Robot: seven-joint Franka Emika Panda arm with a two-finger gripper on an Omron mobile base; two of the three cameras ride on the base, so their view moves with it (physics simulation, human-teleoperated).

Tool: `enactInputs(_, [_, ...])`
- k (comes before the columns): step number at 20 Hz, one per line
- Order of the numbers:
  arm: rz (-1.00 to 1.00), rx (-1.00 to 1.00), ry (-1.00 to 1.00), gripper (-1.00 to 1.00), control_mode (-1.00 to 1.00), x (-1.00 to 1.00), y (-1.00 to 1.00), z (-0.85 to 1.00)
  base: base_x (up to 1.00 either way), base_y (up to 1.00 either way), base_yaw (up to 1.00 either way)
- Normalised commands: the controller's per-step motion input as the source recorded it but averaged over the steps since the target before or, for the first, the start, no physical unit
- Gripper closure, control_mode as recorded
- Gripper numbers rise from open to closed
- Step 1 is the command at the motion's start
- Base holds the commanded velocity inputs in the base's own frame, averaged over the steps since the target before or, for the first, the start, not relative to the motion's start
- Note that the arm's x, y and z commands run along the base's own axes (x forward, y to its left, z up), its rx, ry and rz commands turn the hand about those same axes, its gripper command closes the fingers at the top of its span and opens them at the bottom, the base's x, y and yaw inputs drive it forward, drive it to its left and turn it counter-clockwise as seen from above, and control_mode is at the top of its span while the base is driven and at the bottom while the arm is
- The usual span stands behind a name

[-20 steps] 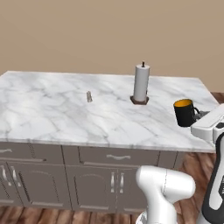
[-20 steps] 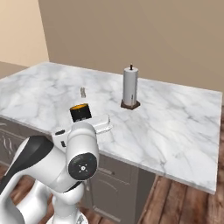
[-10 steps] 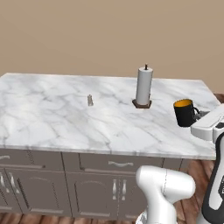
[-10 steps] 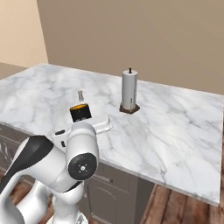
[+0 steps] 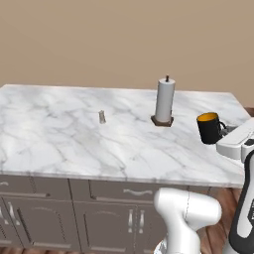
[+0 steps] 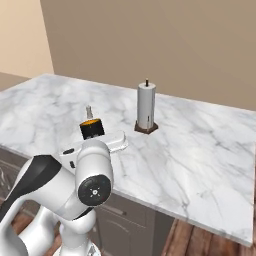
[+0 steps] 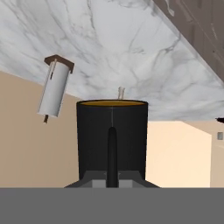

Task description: Open the cabinet directly in front. Then move the liquor and the mug to the dining counter with the candle on it.

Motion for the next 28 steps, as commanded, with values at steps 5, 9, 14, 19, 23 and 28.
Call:
enactInputs(5, [0.00,0.00,0.00,1.00,1.00,0.00,0.00,0.00,0.36,0.19,0.00])
enactInputs(9, [0.00,0.00,0.00,1.00,1.00,0.00,0.00,0.00,0.35,0.20,0.00])
enactInputs(14, [0.00,0.00,0.00,1.00,1.00,0.00,0.00,0.00,0.36,0.20,0.00])
enactInputs(19, [0.00,0.00,0.00,1.00,1.00,0.00,0.00,0.00,0.36,0.19,0.00])
enactInputs(23, [0.00,0.00,0.00,1.00,1.00,0.00,0.00,0.00,0.39,0.20,0.00])
enactInputs(28, [0.00,0.00,0.00,1.00,1.00,0.00,0.00,0.00,0.39,0.20,0.00])
